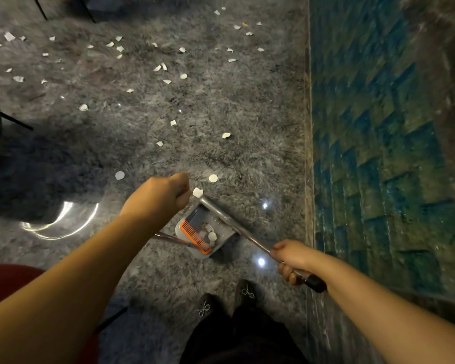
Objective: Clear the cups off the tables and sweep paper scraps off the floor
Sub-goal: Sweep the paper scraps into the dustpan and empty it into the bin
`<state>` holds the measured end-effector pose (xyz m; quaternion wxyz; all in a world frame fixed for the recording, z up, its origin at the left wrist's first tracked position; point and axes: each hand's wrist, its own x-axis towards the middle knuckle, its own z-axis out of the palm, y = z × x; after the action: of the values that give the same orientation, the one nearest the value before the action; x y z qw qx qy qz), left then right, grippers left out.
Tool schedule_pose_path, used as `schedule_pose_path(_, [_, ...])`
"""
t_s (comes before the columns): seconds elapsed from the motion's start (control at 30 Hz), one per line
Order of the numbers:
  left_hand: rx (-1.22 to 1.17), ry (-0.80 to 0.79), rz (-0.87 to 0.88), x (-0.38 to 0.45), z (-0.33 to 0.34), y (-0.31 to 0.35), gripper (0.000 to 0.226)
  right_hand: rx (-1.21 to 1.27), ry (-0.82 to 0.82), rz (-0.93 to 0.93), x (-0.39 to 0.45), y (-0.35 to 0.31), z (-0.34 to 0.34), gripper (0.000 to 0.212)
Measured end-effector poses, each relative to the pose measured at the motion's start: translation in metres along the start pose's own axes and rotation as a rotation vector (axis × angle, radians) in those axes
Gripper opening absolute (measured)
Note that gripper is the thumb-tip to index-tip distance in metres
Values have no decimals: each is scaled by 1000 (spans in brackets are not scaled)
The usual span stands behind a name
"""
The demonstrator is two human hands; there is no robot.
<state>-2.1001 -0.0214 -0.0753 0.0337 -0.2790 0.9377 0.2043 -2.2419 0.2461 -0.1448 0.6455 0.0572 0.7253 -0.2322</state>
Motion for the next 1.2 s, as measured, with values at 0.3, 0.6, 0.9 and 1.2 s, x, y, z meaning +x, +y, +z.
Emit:
schedule_pose_path(0.3, [-105, 110, -196, -42, -23, -55, 13, 172, 155, -105, -8, -37, 19, 5])
schedule_pose_path(0.6, [-69, 145, -285, -17, -55, -94, 12, 148, 179, -167, 31, -114, 5, 32])
schedule_pose_path(0.9, [40, 62, -305, 61, -78, -115, 13, 6, 92, -85, 91, -216, -30, 9])
schedule_pose_path(1.2, [73, 31, -322, 93, -86, -121, 14, -242, 64, -45, 136, -261, -15, 20])
